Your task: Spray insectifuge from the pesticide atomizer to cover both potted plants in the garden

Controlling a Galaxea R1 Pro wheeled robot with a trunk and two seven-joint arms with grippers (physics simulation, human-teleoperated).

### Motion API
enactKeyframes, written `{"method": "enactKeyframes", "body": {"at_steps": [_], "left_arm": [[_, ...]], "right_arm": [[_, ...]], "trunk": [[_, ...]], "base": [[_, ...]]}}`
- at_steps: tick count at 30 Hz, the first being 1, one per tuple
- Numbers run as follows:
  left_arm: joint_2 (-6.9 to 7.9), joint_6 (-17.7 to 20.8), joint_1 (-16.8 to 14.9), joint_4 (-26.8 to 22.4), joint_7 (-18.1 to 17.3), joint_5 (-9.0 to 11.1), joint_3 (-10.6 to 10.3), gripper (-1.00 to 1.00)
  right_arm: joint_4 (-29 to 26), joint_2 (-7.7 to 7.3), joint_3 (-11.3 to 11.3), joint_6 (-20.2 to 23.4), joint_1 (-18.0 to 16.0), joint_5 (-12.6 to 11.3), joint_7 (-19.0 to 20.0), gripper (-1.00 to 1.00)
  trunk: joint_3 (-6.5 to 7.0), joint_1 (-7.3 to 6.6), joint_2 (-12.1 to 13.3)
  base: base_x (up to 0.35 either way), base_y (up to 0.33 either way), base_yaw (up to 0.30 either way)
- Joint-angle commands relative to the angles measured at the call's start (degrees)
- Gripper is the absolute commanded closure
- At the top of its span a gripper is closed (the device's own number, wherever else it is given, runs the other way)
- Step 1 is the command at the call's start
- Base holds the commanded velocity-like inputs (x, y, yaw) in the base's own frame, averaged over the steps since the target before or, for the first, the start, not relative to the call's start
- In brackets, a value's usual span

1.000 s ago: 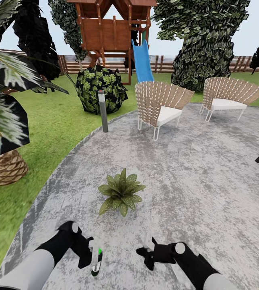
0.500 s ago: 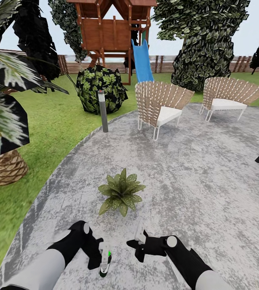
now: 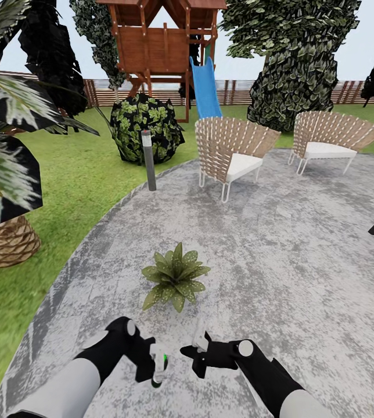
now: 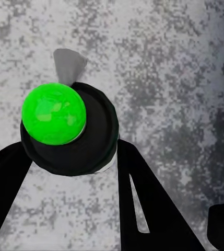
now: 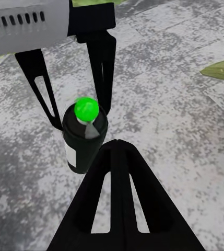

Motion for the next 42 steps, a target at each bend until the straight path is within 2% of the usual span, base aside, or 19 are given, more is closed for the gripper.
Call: {"method": "enactKeyframes", "body": {"at_steps": [1, 17, 22, 28, 34, 42], "left_arm": [[-0.14, 0.1, 0.0, -0.1, -0.1, -0.2, 0.0, 1.0], [-1.86, 0.0, 0.0, -0.1, 0.2, 0.7, 0.1, 1.0], [-1.95, 0.0, 0.0, 0.0, 1.8, 0.8, 0.3, 1.0], [-2.02, -0.1, 0.0, 0.3, 2.0, 0.9, 0.3, 1.0], [-3.14, -0.1, 0.0, 0.6, 2.0, 0.9, 0.3, 1.0], [-3.16, -0.2, 0.0, 0.6, 2.0, 0.9, 0.5, 1.0]], "right_arm": [[0.0, 0.02, -0.1, -0.4, 0.0, 0.6, 0.0, 1.0], [0.1, 0.02, 0.0, -0.4, 0.0, 0.6, 0.0, 1.0], [0.1, 0.02, 0.0, -0.4, 0.0, 0.6, 0.0, 1.0], [0.1, 0.02, 0.0, -0.4, 0.0, 0.6, 0.0, 1.0], [0.1, 0.02, 0.0, -0.4, 0.0, 0.6, 0.0, 1.0], [0.2, 0.02, 0.0, -0.4, 0.0, 0.6, 0.0, 1.0]], "trunk": [[-0.05, -0.01, 0.0], [-0.05, -0.01, 0.0], [-0.05, -0.01, 0.0], [-0.05, -0.01, 0.0], [-0.05, -0.01, 0.0], [-0.05, -0.01, 0.0]], "base": [[0.0, 0.0, 0.0], [0.0, 0.0, 0.0], [0.0, 0.0, 0.0], [0.0, 0.0, 0.0], [0.0, 0.0, 0.0], [0.0, 0.0, 0.0]]}}
